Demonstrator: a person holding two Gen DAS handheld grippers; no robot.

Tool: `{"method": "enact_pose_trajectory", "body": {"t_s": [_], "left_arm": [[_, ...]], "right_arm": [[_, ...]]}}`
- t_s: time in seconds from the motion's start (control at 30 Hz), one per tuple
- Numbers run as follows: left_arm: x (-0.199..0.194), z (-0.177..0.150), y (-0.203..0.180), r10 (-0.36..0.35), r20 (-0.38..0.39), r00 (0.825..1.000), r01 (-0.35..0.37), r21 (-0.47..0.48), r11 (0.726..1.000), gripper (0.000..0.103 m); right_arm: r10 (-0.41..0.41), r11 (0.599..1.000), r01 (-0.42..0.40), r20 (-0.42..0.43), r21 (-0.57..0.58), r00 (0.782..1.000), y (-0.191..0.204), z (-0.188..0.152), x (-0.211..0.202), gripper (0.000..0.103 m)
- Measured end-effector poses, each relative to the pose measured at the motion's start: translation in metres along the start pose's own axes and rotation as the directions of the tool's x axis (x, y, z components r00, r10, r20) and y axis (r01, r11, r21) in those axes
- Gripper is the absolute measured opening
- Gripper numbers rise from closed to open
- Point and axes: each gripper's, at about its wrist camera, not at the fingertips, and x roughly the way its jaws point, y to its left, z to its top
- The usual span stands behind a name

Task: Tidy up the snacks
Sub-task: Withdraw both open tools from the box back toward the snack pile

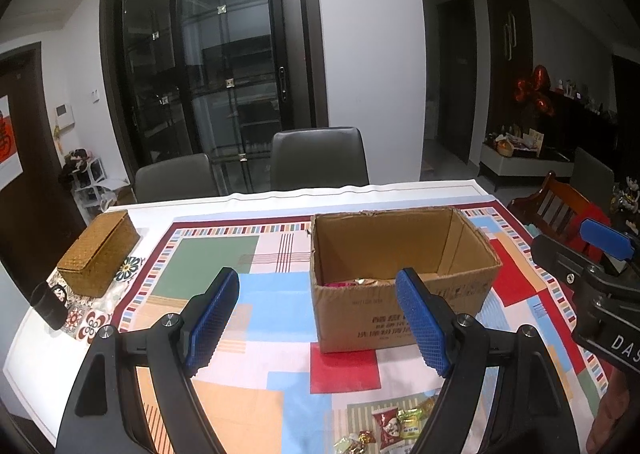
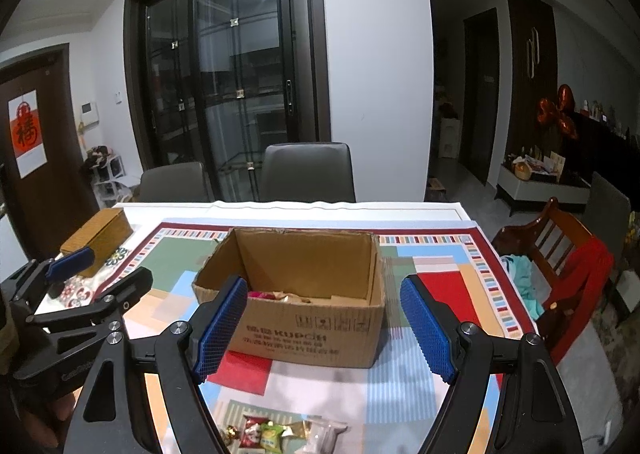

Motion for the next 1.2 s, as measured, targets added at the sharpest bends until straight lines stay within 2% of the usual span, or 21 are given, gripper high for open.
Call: {"method": "enact_pose_trajectory", "body": {"t_s": [0.57,0.83,1.2], "left_arm": [[-0.011,-0.029,-0.003,-0.003,-0.009,1.000,0.003,0.006,1.000,0.080],[-0.017,-0.047,-0.005,0.005,0.010,1.000,-0.005,-0.002,1.000,0.080],[-0.011,-0.068,-0.005,0.004,-0.007,1.000,-0.004,-0.010,1.000,0.080]], "right_arm": [[-0.015,1.000,0.015,-0.017,0.003,1.000,-0.002,-0.021,-0.015,0.080],[-0.017,1.000,0.017,-0.042,0.007,0.999,-0.002,-0.032,-0.014,0.080],[-0.018,1.000,0.019,-0.081,0.009,0.997,0.000,-0.050,-0.007,0.080]]}}
